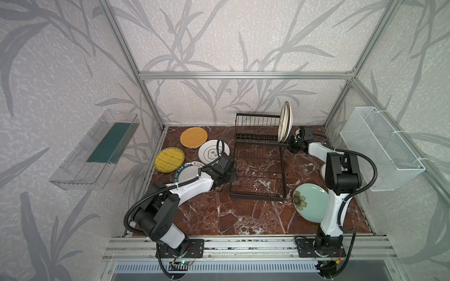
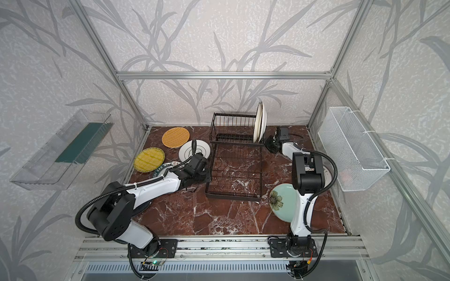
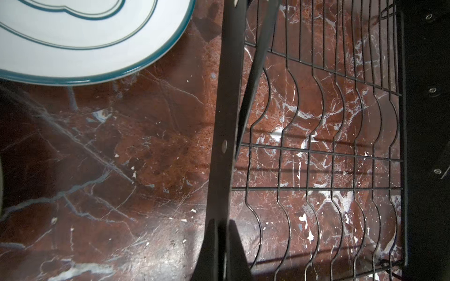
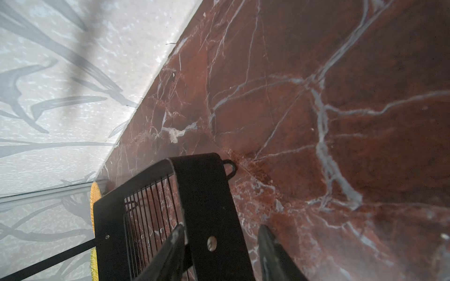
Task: Load plates into a dish rack
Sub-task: Rotate the dish rack at the center of the table.
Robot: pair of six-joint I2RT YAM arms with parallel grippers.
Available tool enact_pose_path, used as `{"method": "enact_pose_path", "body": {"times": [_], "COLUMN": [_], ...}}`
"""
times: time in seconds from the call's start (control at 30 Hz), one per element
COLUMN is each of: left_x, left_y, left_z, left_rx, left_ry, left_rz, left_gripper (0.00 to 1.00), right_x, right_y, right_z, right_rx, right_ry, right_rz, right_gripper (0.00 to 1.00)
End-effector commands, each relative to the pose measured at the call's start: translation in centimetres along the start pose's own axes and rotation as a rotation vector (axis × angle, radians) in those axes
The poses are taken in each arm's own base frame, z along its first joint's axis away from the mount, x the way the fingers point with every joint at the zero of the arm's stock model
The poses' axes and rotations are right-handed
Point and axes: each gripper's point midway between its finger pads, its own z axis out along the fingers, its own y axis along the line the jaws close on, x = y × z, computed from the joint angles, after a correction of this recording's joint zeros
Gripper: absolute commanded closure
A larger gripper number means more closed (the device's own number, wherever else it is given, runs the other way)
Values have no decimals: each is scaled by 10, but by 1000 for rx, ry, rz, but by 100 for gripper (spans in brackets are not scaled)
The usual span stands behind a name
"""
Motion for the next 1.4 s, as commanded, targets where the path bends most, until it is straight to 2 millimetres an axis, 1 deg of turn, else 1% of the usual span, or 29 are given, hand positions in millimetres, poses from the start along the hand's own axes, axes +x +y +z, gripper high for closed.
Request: {"method": "enact_pose_path", "body": {"times": [0.0, 0.17, 0.43, 0.53, 0.63, 0.77, 1.0, 1.13, 1.17, 1.23, 1.27, 1.33, 1.37], "left_x": [35, 38, 37, 36, 33, 21, -11, -21, -25, -37, -45, -64, -73], "left_y": [20, 20, 19, 19, 20, 16, -3, 0, 2, -1, -5, -17, -29], "left_z": [11, 10, 6, 5, -1, -16, -53, -79, -89, -112, -128, -158, -173], "left_rx": [-60, -50, -44, -50, -54, -54, -18, -31, -34, -11, -2, 29, 68], "left_ry": [94, 83, 70, 68, 56, 25, -59, -104, -132, -193, -227, -288, -312], "left_rz": [-90, -92, -80, -73, -65, -27, 81, 88, 84, 98, 114, 161, 190], "left_gripper": [100, 100, 100, 100, 91, 73, 44, 36, 33, 27, 24, 20, 18], "right_x": [8, 3, -8, -15, -23, -31, -44, -48, -49, -51, -52, -52, -51], "right_y": [22, 24, 28, 24, 19, 14, 12, 17, 18, 20, 20, 21, 22], "right_z": [8, 13, 16, 18, 10, -2, -20, -33, -39, -51, -57, -70, -76], "right_rx": [-86, -105, -137, -128, -98, -58, -59, -67, -66, -67, -69, -85, -108], "right_ry": [52, 59, 56, 51, 23, -10, -47, -66, -76, -97, -108, -123, -123], "right_rz": [-34, -41, -45, -35, -28, -30, -21, -27, -28, -30, -27, -4, 13], "right_gripper": [49, 46, 41, 41, 39, 35, 29, 26, 24, 21, 19, 16, 14]}}
